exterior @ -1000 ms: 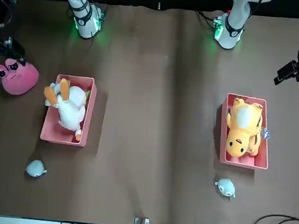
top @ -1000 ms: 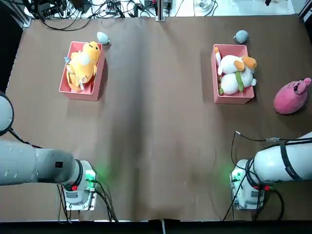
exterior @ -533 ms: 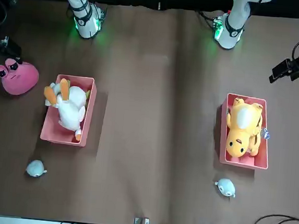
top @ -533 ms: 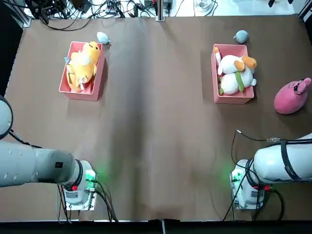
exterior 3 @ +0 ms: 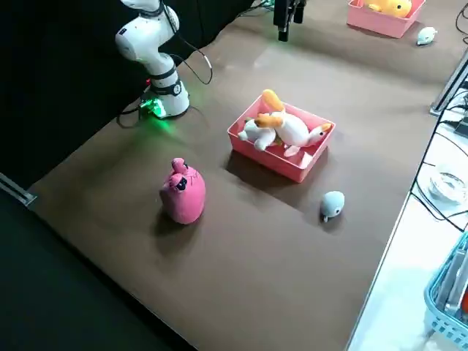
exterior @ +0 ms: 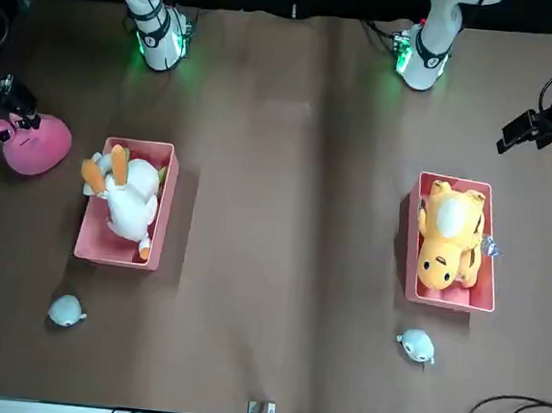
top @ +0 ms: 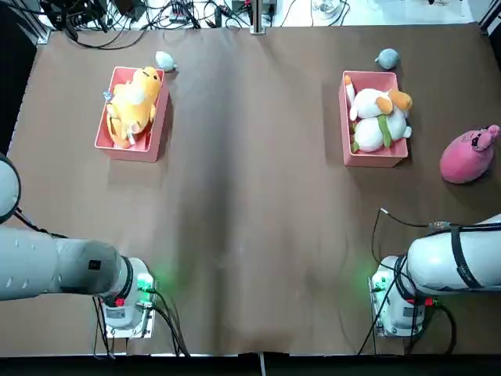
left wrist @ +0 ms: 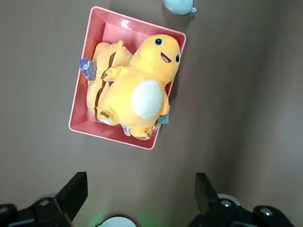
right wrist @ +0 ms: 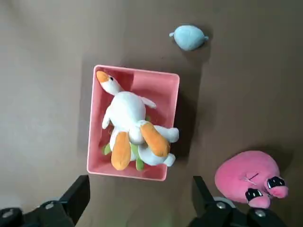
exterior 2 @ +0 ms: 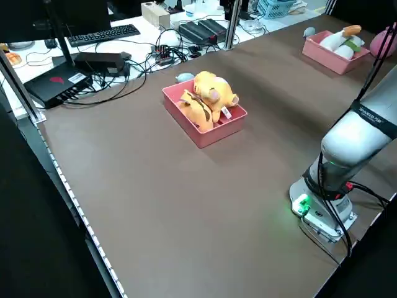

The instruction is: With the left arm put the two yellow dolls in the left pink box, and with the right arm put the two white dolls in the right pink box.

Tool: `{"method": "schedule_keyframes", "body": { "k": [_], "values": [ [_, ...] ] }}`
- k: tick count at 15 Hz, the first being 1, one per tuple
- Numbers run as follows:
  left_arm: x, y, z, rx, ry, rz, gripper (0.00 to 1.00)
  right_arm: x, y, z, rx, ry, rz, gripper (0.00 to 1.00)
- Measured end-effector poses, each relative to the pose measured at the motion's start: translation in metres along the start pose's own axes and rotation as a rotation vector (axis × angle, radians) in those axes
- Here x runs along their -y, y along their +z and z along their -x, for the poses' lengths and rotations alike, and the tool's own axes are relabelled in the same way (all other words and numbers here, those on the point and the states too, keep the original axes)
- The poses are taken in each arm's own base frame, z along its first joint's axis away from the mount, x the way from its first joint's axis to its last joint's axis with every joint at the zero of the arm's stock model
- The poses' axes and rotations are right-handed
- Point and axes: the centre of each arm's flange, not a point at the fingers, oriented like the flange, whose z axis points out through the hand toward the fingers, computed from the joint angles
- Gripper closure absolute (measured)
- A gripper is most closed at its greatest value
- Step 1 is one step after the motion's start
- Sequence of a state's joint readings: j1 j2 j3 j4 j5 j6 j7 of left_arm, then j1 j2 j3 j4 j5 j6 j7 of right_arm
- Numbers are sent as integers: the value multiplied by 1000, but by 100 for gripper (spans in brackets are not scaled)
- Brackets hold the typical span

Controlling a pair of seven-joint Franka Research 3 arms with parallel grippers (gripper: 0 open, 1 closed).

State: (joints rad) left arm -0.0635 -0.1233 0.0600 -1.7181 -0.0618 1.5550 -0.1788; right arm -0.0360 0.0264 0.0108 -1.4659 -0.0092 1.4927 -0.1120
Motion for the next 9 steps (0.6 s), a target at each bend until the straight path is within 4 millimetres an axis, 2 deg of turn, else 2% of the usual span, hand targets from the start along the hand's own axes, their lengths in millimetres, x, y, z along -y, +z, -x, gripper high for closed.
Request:
{"method": "schedule_keyframes", "body": {
  "k": [9],
  "values": [
    [0,3,0,7,-1,-1,0,-5,13,-2,20,9,-4,4]
  ]
}}
